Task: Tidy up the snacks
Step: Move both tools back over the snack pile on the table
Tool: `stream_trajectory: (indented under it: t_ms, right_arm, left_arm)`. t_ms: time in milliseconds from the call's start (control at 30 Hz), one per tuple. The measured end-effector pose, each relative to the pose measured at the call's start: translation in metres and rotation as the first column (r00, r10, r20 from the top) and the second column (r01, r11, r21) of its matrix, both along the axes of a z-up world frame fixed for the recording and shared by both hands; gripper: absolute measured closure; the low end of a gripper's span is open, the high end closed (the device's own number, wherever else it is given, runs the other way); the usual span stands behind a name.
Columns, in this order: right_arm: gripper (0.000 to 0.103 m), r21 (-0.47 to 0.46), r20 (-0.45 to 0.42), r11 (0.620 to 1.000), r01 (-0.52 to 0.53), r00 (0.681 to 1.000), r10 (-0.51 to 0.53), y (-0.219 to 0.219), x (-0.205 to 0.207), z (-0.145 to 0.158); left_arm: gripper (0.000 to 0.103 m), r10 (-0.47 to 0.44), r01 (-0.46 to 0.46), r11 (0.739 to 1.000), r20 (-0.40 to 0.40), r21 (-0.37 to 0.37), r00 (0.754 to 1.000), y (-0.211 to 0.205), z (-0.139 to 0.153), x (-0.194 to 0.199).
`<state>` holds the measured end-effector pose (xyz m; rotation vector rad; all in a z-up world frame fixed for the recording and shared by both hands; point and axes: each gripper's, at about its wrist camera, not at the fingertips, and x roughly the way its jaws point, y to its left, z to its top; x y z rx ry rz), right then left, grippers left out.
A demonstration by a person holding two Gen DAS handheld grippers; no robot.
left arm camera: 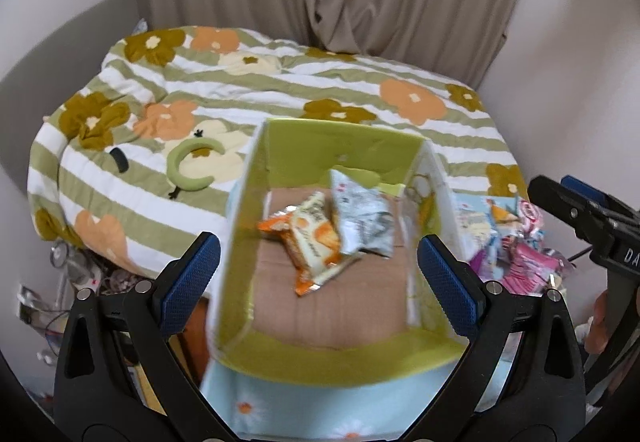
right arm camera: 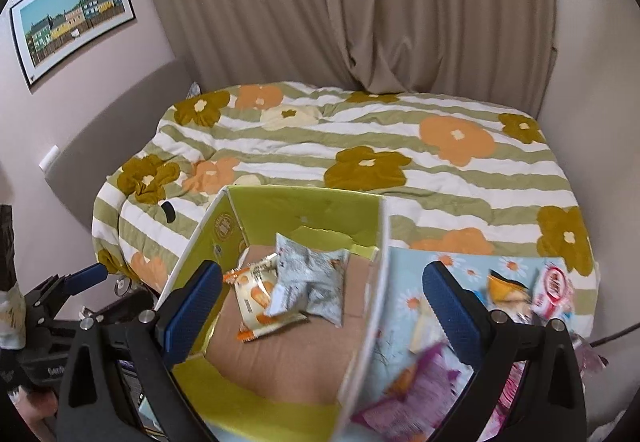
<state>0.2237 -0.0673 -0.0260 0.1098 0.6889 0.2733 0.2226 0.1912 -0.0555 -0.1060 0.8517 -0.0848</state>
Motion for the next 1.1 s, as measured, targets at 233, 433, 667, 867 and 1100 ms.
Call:
stream_trajectory:
  t_ms: [233,433,667,867,1100]
  right_arm:
    - [0.003,-0.024,0.035,1.000,0.019,0.999,-0.018,-0.069,-0.061,-0.002]
    - [0.003,-0.041,0.037,0.998,0.052,0.998,-0.051,-0.133,-0.107,-0.014]
    - [0.003,-0.033,-0.004,0.996,0.080,0.997,-0.080,-0.195,-0.138,-0.040]
    - [0.003,-0.018,-0.067,0.995,0.094,0.993,-0.095,-0.230,-0.147,-0.071]
    - [0.003,0.013,-0.146,0.992,0.129,0.981,-0.125,-0.248,-0.145,-0.114]
  left_arm:
    - [0.004,-0.005,0.006,0.999,0.028,-0.044,1.000,-0.070,0.006,-0.053]
    - [0.004,-0.026,0.027,0.999,0.018,-0.037,1.000,-0.131,-0.001,-0.089]
    - [0.004,-0.079,0.079,0.997,-0.005,-0.022,0.997,-0.204,-0.022,-0.119]
    - [0.004,-0.169,0.172,0.984,-0.069,0.038,0.983,-0.251,-0.055,-0.119]
    - [0.004,-0.284,0.302,0.945,-0.146,0.121,0.948,-0.280,-0.097,-0.100]
